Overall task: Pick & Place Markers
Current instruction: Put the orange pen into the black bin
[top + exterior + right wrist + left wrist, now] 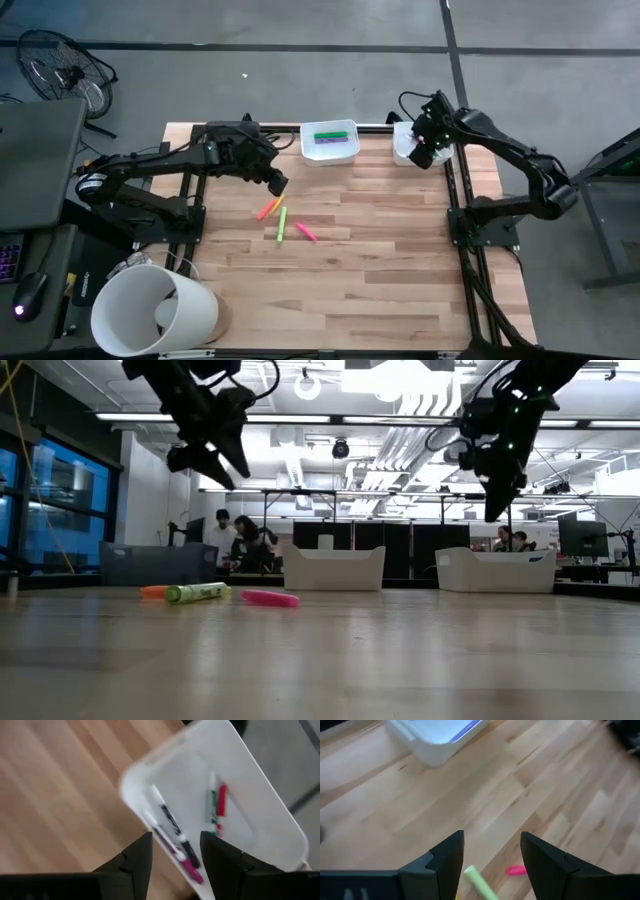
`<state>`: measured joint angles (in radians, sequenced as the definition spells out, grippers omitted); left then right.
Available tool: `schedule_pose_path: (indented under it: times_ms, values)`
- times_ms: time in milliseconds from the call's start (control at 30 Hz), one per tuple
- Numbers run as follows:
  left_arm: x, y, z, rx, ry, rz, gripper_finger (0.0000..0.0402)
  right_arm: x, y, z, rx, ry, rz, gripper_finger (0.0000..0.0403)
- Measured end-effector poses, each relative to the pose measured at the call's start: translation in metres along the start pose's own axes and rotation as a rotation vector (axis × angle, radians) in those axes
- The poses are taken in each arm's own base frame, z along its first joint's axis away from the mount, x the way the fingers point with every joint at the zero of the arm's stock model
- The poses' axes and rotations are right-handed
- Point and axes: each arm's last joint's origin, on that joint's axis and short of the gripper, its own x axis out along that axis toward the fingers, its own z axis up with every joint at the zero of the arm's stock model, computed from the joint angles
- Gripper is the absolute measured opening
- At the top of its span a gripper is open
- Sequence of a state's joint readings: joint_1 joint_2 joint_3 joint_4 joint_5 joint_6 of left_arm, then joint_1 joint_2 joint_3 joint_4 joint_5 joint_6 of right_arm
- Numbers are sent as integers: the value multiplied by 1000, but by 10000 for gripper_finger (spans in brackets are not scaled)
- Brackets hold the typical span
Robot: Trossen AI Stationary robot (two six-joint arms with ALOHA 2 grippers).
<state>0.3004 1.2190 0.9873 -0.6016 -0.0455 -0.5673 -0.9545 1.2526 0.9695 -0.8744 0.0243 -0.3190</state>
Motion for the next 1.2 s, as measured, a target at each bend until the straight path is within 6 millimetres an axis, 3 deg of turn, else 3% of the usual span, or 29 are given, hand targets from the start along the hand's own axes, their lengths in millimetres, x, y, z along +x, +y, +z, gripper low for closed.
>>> schedule_pose_path:
  times_ms: [200,500,700,1200]
  values:
    - [5,8,-9,-43,74,128,192,-19,15,0,35,-120,119,153]
    - [30,15,-23,-85,273,254,192,-59,41,1,10,-385,410,151]
    - [44,18,-32,-92,402,297,192,-83,55,-3,-15,-512,507,153]
    - [77,-9,-69,19,584,337,192,-100,82,-6,-125,-585,556,154]
